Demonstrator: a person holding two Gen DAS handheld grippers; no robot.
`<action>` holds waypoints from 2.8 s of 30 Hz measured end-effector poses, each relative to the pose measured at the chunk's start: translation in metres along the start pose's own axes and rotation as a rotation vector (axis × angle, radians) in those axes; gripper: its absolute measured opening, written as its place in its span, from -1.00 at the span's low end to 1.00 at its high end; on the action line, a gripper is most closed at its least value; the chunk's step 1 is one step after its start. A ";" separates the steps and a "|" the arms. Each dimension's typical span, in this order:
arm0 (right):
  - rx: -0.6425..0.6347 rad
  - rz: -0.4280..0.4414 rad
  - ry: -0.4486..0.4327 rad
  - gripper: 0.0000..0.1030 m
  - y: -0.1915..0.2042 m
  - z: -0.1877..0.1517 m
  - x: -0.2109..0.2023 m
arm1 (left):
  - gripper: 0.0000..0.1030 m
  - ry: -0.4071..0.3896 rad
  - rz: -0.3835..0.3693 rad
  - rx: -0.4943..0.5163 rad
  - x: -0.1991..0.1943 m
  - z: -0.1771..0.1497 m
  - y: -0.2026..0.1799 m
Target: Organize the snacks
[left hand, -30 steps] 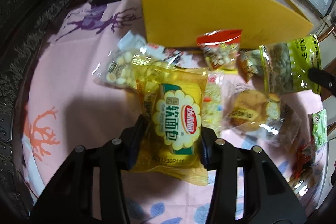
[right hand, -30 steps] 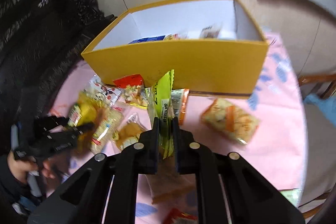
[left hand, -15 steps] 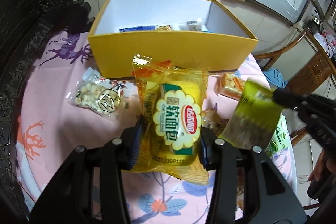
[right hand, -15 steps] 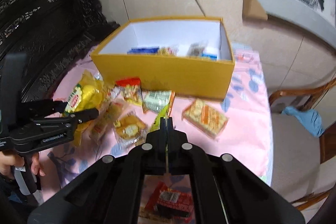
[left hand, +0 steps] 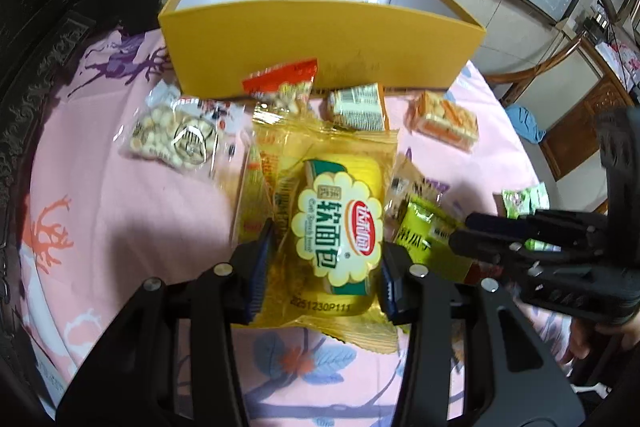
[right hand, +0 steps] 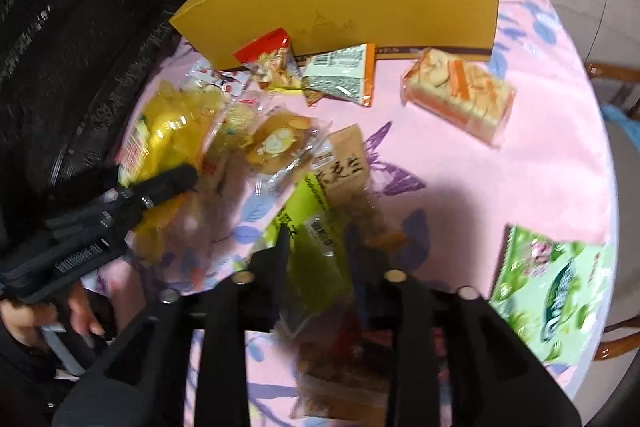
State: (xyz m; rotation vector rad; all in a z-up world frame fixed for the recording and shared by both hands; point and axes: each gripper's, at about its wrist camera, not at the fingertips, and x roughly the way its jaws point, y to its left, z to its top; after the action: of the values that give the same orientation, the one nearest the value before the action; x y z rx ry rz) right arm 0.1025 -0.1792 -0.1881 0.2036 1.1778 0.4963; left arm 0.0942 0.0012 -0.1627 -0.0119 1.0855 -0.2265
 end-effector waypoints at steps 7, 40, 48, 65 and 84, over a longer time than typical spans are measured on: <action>-0.014 -0.012 0.067 -0.33 0.006 -0.017 0.006 | -0.14 0.076 0.006 0.026 0.001 -0.042 0.001; -0.103 0.031 -0.055 -0.67 0.047 -0.025 0.009 | -0.15 0.116 0.026 0.042 0.021 -0.054 -0.006; -0.153 -0.065 -0.166 -0.67 0.049 0.001 -0.026 | -0.15 0.021 0.016 0.034 -0.005 -0.010 -0.014; -0.229 -0.187 -0.408 -0.67 0.062 0.161 -0.094 | -0.15 -0.228 0.075 -0.009 -0.048 0.189 0.003; -0.227 -0.318 -0.404 0.79 0.052 0.223 -0.092 | 0.96 -0.239 0.153 -0.132 -0.050 0.240 0.045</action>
State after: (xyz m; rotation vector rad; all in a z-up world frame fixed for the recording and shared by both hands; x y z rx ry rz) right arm 0.2672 -0.1545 -0.0063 -0.0781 0.7337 0.2863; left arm 0.2905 0.0307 -0.0119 -0.0724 0.8569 -0.0145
